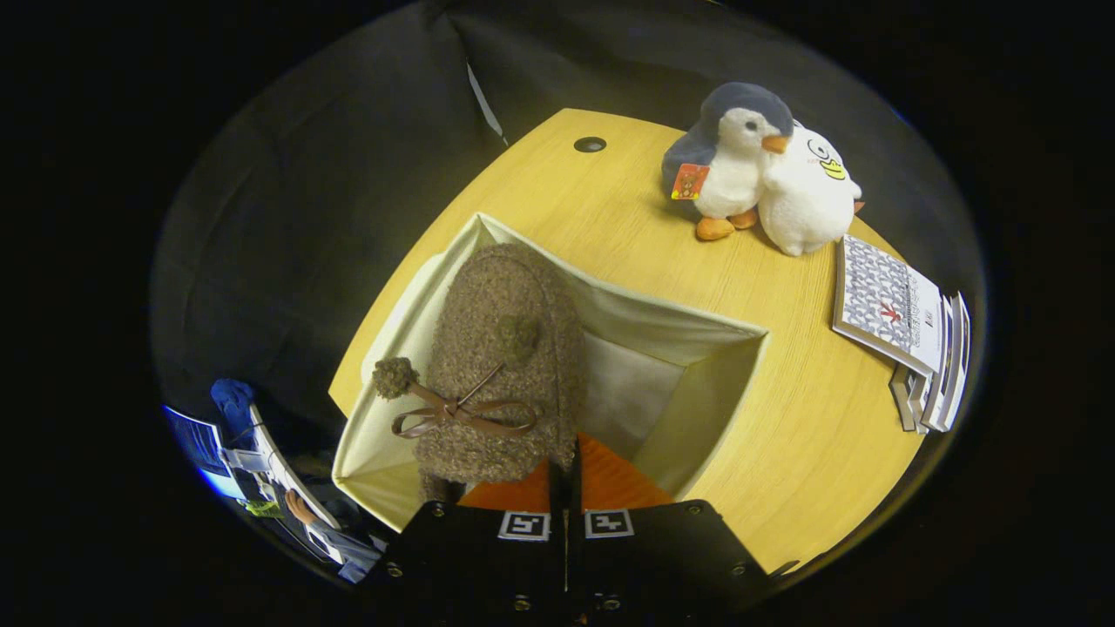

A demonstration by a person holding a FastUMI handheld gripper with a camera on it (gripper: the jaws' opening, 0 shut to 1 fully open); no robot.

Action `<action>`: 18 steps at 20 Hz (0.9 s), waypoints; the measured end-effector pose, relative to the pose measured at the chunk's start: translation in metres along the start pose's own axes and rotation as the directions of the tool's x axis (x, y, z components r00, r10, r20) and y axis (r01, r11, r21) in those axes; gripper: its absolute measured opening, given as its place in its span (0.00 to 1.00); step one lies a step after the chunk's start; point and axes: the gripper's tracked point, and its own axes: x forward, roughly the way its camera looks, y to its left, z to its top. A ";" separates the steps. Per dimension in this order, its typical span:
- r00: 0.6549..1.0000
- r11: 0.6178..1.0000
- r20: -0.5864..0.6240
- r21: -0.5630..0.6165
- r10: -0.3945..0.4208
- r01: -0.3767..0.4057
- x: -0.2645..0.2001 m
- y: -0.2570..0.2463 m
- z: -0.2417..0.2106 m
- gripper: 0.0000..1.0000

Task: Open the storage box then place both shoes into the box .Put the left shoe in first, then the right shoe, with the right side of both shoes facing outward in a uniform manner.

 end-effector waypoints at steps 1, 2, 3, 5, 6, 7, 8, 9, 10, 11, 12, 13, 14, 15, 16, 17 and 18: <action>1.000 1.000 -0.008 -0.003 -0.015 0.015 0.006 -0.002 -0.003 0.01; 1.000 1.000 -0.014 -0.005 -0.024 0.024 0.011 -0.003 -0.004 0.01; 1.000 1.000 -0.018 -0.008 -0.026 0.026 0.016 -0.004 -0.005 0.02; 1.000 1.000 -0.007 -0.001 -0.014 0.014 0.012 -0.001 -0.003 0.10; 1.000 1.000 0.010 -0.003 -0.006 0.006 0.008 0.000 -0.001 0.23; 1.000 1.000 0.025 -0.010 0.000 0.000 0.003 0.001 0.001 0.37; 0.999 1.000 0.046 -0.014 0.015 -0.015 -0.005 0.003 0.002 0.51; 0.998 1.000 0.064 -0.017 0.025 -0.024 -0.010 0.005 0.001 0.64; 0.996 0.999 0.082 -0.024 0.026 -0.024 -0.019 0.004 0.001 0.74; 0.993 0.999 0.109 -0.027 0.036 -0.033 -0.027 0.005 0.002 0.84; 0.989 0.999 0.140 -0.022 0.045 -0.042 -0.034 0.006 0.003 0.92; 0.984 0.999 0.172 -0.016 0.051 -0.049 -0.043 0.005 0.004 0.96; 0.975 0.998 0.214 -0.007 0.066 -0.066 -0.053 0.005 0.007 0.97; 0.961 0.997 0.265 0.002 0.074 -0.078 -0.065 0.012 0.007 0.97; 0.943 0.997 0.325 0.010 0.074 -0.082 -0.077 0.008 0.013 0.97; 0.920 0.997 0.387 0.014 0.062 -0.074 -0.091 0.001 0.019 0.97; 0.893 0.998 0.448 0.016 0.047 -0.061 -0.108 -0.005 0.024 0.97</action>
